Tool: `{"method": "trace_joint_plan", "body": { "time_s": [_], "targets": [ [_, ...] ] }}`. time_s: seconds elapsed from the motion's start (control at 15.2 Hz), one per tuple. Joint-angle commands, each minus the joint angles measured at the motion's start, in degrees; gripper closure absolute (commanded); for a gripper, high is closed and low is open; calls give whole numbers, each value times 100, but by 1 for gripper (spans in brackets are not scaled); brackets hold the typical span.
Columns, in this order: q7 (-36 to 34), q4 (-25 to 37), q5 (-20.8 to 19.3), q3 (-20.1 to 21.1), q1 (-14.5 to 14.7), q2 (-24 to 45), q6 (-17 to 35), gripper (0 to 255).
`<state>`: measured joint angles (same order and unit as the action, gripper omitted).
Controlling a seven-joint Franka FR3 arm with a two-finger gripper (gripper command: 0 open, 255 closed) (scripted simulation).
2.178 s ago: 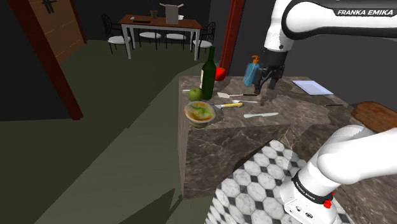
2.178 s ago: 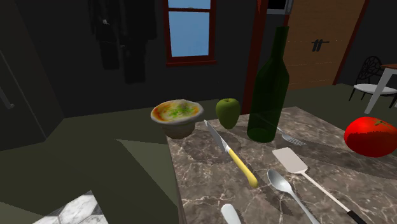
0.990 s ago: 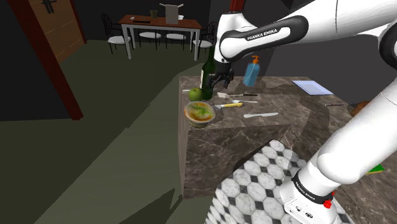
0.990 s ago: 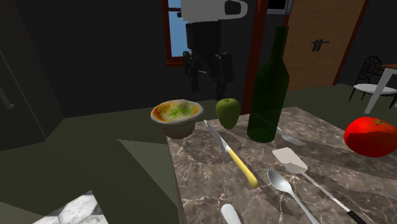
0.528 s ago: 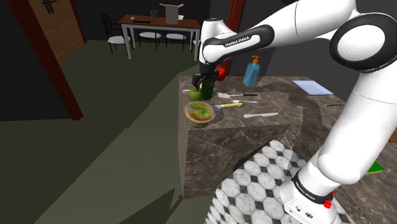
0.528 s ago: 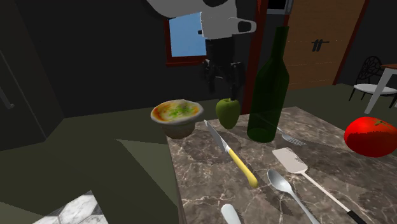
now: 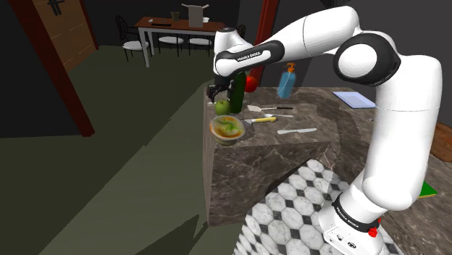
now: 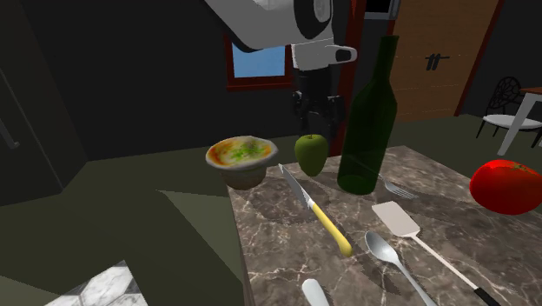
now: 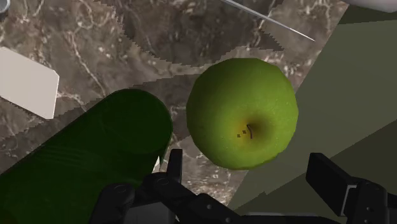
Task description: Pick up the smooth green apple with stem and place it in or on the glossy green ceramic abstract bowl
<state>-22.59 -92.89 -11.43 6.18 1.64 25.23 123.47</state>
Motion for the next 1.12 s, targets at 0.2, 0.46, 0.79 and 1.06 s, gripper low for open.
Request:
{"method": "trace_joint_plan", "body": {
  "time_s": [0.2,0.46,0.79,1.06],
  "targets": [
    [-29,-35,-49,-32,-8,228,271,0],
    [-37,-54,-63,-42,-11,295,357,0],
    [-37,-54,-63,-41,-11,295,357,0],
    [-38,-59,-64,-41,-10,294,361,255]
  ]
}}
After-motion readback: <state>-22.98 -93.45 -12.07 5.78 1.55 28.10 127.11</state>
